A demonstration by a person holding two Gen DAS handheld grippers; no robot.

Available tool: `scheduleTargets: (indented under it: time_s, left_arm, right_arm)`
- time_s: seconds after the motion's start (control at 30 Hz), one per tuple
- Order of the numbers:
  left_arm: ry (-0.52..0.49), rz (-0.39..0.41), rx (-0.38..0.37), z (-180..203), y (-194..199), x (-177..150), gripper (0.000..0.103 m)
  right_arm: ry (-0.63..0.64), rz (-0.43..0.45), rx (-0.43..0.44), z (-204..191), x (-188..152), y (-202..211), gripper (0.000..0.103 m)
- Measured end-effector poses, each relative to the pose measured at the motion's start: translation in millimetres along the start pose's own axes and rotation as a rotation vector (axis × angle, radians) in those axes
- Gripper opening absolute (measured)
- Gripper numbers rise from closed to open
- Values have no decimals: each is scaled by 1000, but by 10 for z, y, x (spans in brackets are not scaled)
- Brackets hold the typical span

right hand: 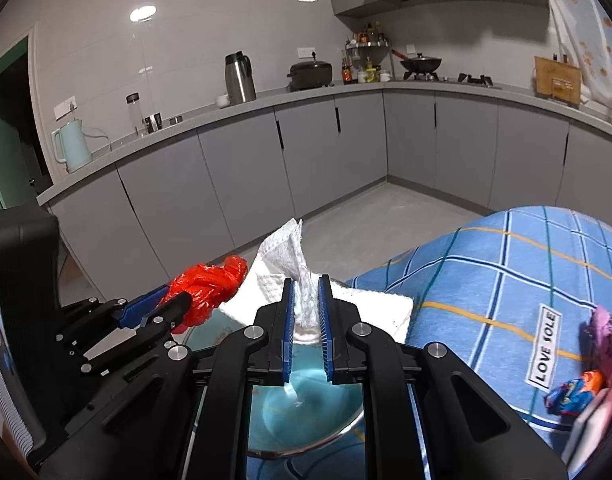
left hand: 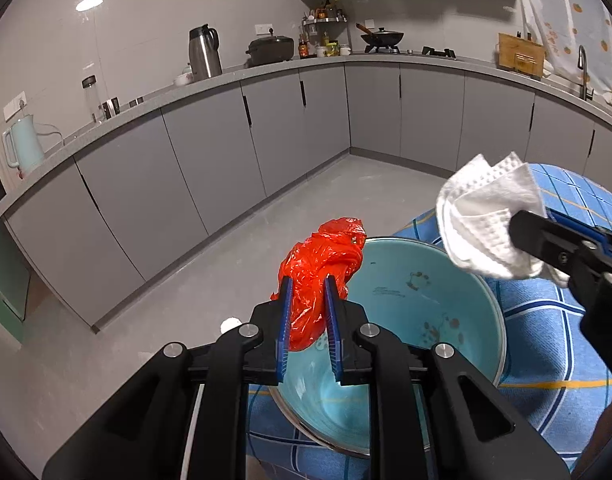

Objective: Collect trash
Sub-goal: 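Open both tools to drop the red bag and tissue into the bucket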

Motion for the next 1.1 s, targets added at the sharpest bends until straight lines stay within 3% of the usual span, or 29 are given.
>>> scheduleTargets:
  time_s: [0.27, 0.4, 0.47, 0.53, 0.67, 0.73, 0.87, 1.0, 1.1]
  left_arm:
    - [-3, -17, -6, -14, -105, -9, 18]
    - [-13, -25, -11, 20, -134, -24, 19]
    - [-16, -30, -8, 13, -160, -21, 23]
    - [-20, -28, -8, 27, -158, -38, 34]
    - [-28, -28, -13, 58, -146, -70, 40]
    - [-26, -23, -14, 57, -122, -78, 51]
    - [-29, -13, -6, 59, -82, -98, 52]
    - [-32, -9, 3, 83, -36, -146, 64]
    - [-38, -3, -2, 117, 24, -170, 65]
  right_arm:
    - [-4, -29, 33, -19, -19, -205, 15]
    - [-14, -44, 53, 11, -57, -260, 23]
    - [-25, -43, 58, 47, -72, -261, 26]
    - [-34, -40, 62, 78, -91, -263, 40]
    - [-48, -30, 61, 133, -106, -212, 41]
    - [-63, -22, 52, 184, -121, -163, 44]
    - [-89, -7, 35, 297, -145, -42, 46]
    - [-90, 11, 19, 338, -183, 107, 49]
    - [-84, 21, 0, 362, -214, 202, 49]
Point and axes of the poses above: each gripper's, at about its wrist camera, not at the fingertips, and y roughly against the way its jaws point, z to its right, x to its top, the point moved 5 cm from there along -y, roughly the way its jaws point, and after that the axes turned 12 degrees about -z, right-handed, at the moved point
